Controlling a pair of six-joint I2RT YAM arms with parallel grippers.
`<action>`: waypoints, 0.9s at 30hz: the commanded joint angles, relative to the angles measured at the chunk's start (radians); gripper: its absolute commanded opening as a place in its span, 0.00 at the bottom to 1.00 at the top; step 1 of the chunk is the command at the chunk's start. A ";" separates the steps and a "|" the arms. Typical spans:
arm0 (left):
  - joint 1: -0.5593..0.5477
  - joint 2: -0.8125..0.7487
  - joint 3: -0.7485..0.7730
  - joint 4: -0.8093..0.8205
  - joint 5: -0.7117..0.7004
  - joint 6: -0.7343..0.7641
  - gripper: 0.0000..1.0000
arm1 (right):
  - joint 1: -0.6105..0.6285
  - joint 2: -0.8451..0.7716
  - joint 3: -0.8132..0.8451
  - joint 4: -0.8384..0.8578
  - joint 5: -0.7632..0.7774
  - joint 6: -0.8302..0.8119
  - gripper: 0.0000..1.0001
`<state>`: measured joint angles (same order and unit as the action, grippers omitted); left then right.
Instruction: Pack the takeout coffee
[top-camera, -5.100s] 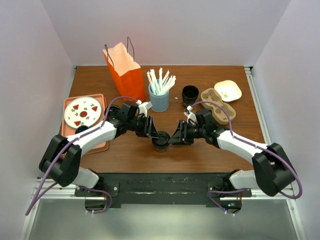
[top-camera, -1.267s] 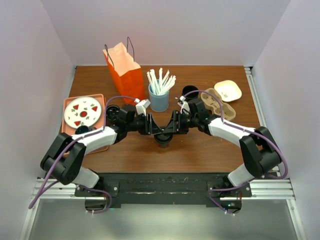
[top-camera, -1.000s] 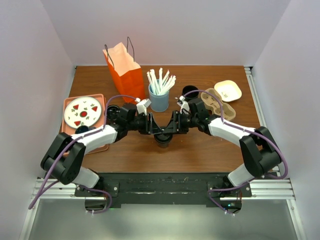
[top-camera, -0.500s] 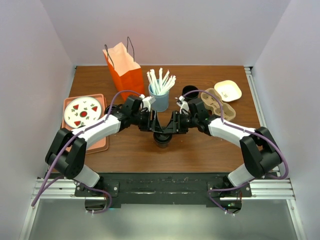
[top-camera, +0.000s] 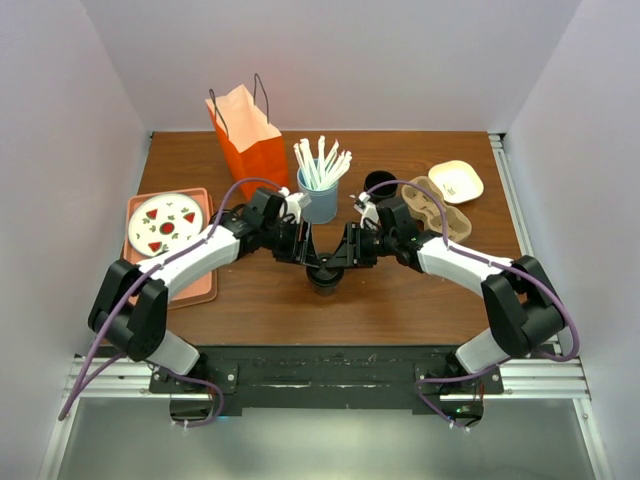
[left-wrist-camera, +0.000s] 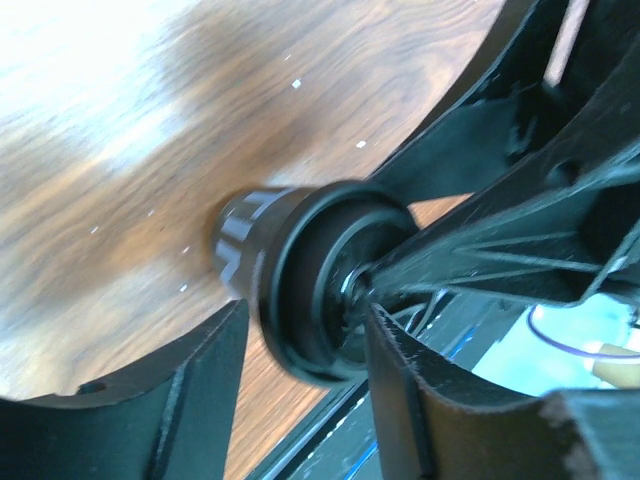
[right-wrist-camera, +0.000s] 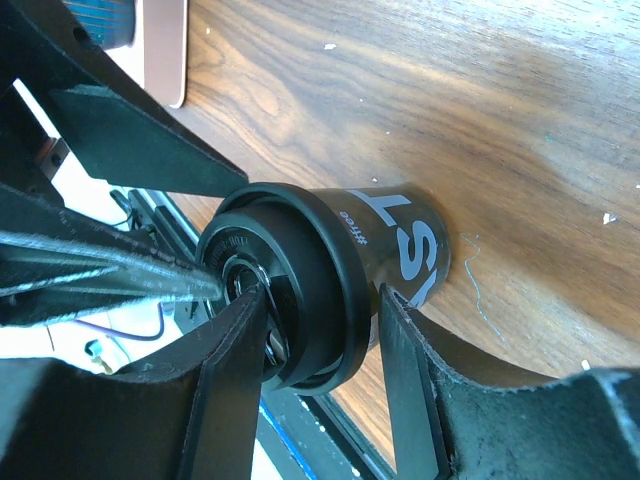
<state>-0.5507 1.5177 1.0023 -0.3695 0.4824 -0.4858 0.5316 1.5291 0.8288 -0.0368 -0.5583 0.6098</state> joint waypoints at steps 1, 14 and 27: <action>0.005 -0.076 -0.011 -0.037 -0.028 0.041 0.52 | 0.007 0.028 -0.043 -0.121 0.136 -0.042 0.47; 0.006 -0.116 -0.128 0.035 0.001 -0.014 0.42 | 0.007 0.023 -0.040 -0.129 0.146 -0.039 0.47; 0.006 -0.140 -0.076 -0.022 -0.027 -0.025 0.45 | 0.008 0.022 -0.046 -0.137 0.147 -0.038 0.47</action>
<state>-0.5438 1.4033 0.8864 -0.3241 0.4786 -0.5140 0.5365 1.5227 0.8288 -0.0437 -0.5415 0.6140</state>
